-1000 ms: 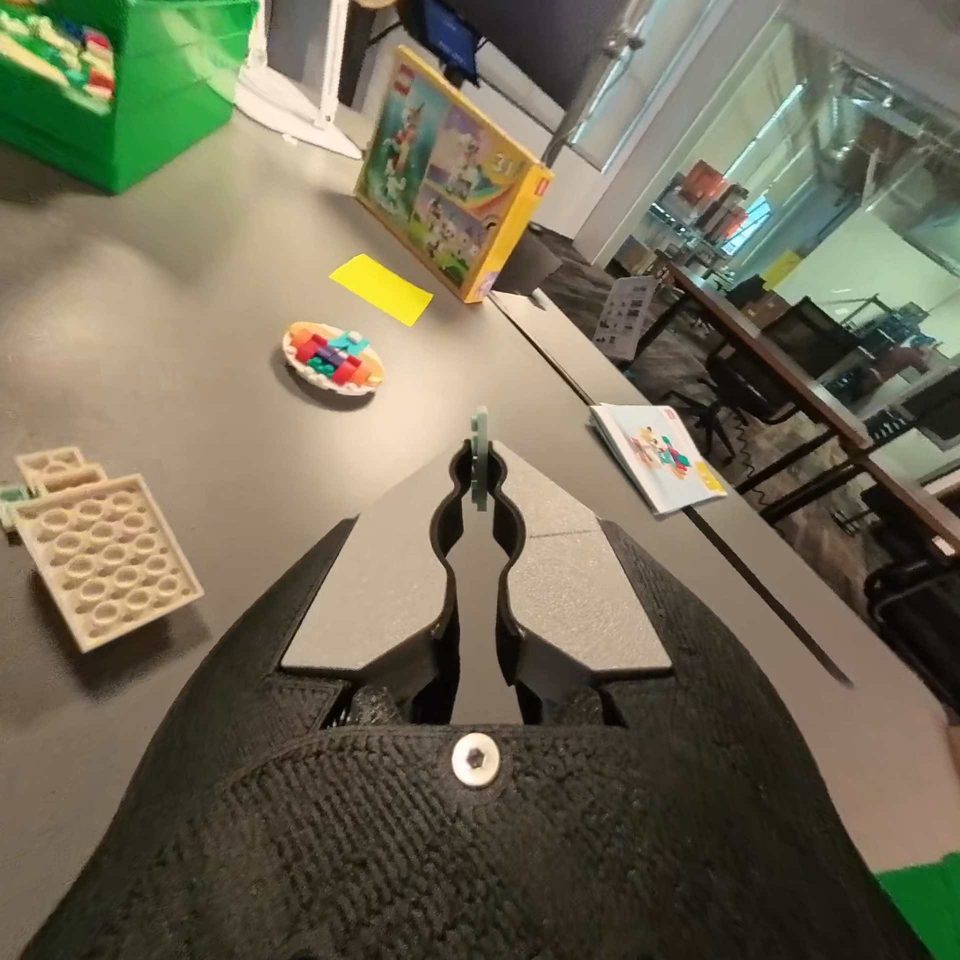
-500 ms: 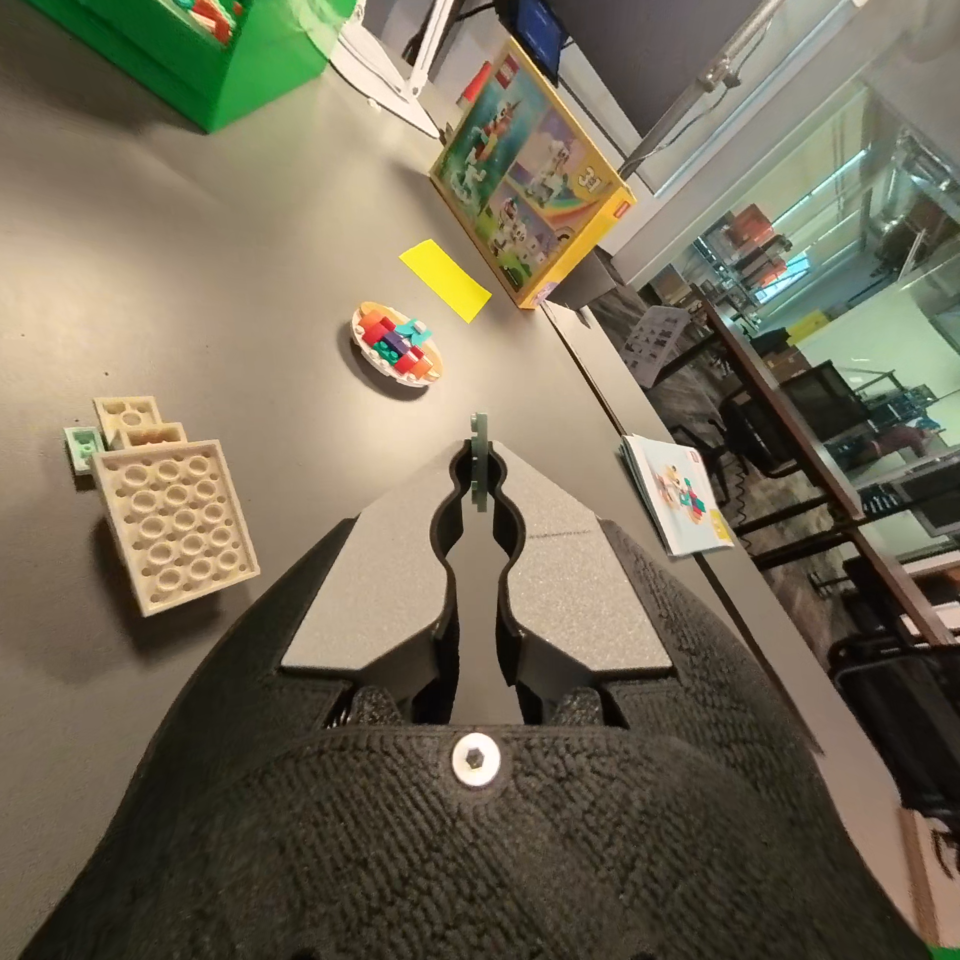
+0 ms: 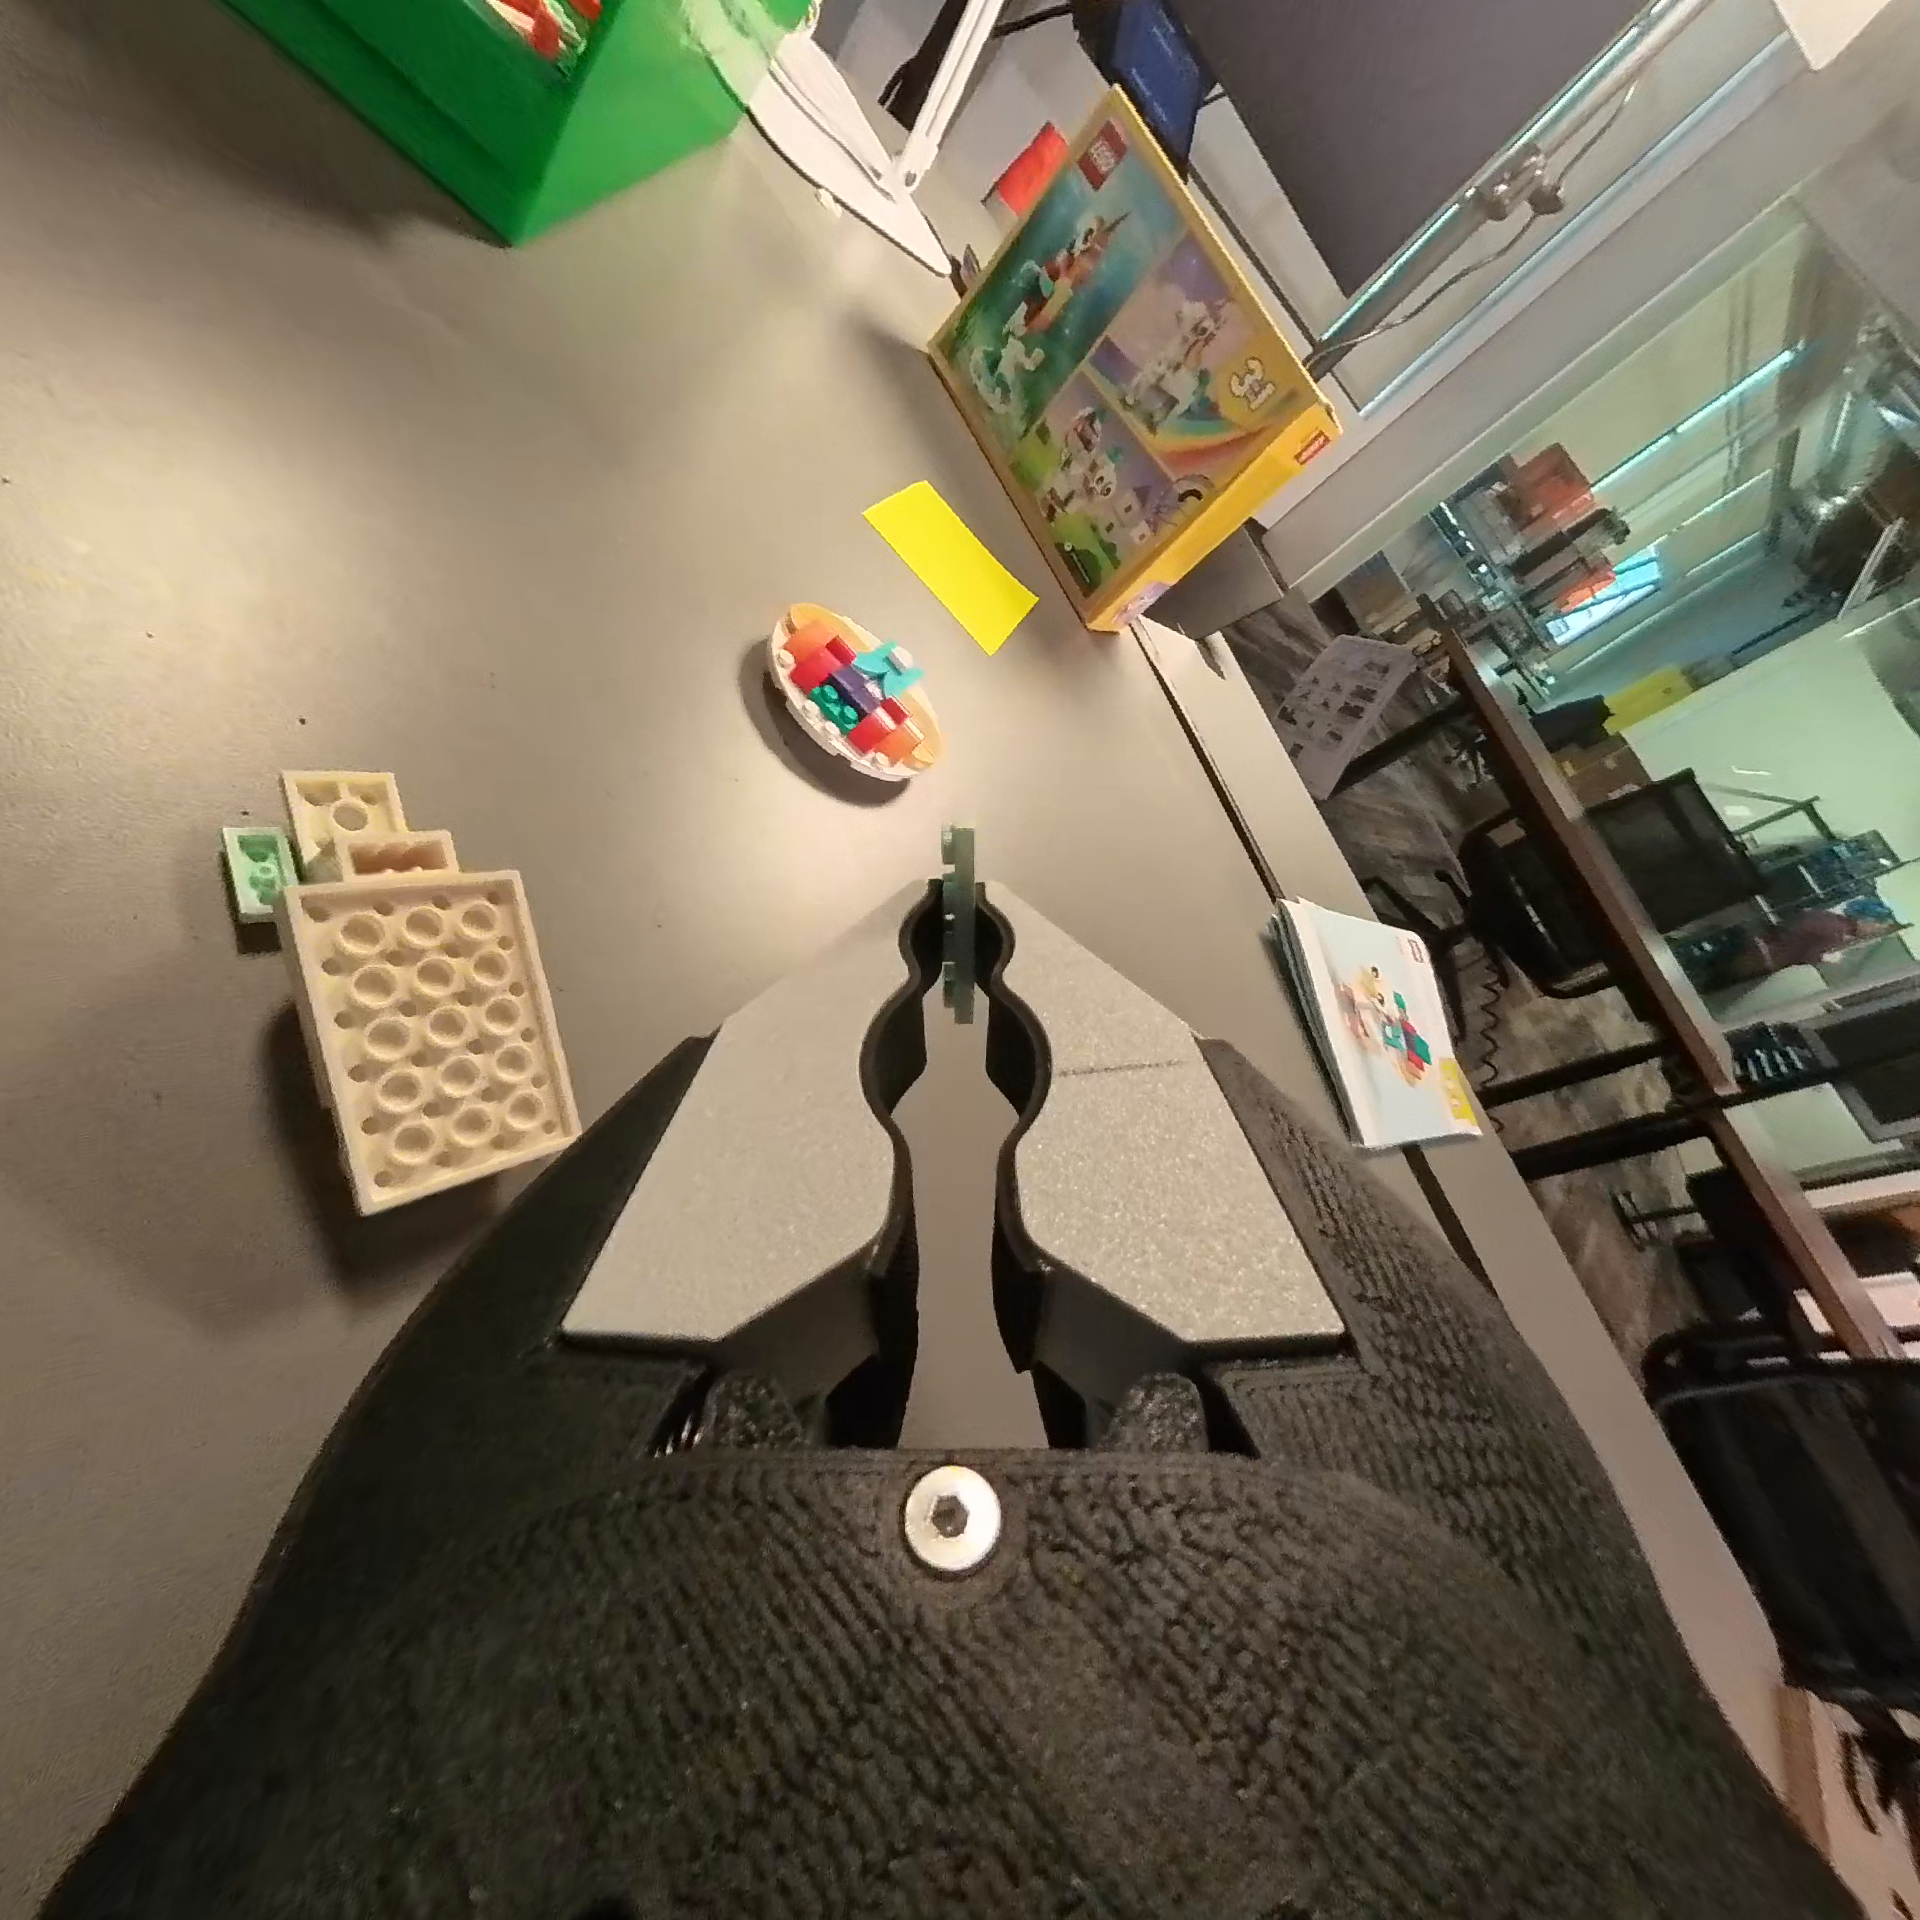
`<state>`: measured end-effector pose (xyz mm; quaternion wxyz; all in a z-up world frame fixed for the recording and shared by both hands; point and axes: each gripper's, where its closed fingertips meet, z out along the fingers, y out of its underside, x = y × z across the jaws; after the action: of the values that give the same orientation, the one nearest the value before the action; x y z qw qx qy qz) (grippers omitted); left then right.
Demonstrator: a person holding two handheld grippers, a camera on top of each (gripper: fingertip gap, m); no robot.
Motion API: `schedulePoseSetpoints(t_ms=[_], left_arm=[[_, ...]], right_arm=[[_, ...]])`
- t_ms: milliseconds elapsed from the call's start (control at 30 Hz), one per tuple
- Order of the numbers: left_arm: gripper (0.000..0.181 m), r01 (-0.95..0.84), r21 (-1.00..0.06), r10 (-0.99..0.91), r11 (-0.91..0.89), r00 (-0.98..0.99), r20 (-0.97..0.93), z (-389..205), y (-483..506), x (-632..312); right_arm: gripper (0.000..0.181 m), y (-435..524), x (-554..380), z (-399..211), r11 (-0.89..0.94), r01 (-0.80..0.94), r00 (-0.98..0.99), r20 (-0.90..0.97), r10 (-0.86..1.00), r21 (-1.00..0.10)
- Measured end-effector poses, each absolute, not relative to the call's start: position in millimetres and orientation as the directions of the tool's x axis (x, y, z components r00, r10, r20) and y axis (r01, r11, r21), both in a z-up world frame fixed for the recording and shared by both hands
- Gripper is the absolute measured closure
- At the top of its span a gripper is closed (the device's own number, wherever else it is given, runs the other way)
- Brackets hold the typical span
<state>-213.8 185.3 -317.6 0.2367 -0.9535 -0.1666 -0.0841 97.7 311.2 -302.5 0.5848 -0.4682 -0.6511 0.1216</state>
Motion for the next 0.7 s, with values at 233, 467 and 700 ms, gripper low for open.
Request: schedulePoseSetpoints(t_ms=[233, 467, 700], left_arm=[[0.163, 0.417, -0.443, 0.252, -0.794, 0.888, 0.384, -302.8, 191.1, -212.8], [0.16, 0.464, -0.45, 0.247, -0.763, 0.852, 0.462, -297.0, 194.2, -216.1], [0.128, 0.507, -0.434, 0.211, -0.745, 0.796, 0.567, -291.4, 200.9, -205.9]], right_arm=[[0.18, 309.4, 96.3, -304.9, 0.528, 0.472, 0.109, 0.641, 0.76, -0.706], [0.18, 308.1, 95.2, -307.5, 0.526, 0.476, 0.097, 0.636, 0.765, -0.705], [0.18, 306.9, 94.6, -309.4, 0.523, 0.478, 0.088, 0.631, 0.771, -0.706]])
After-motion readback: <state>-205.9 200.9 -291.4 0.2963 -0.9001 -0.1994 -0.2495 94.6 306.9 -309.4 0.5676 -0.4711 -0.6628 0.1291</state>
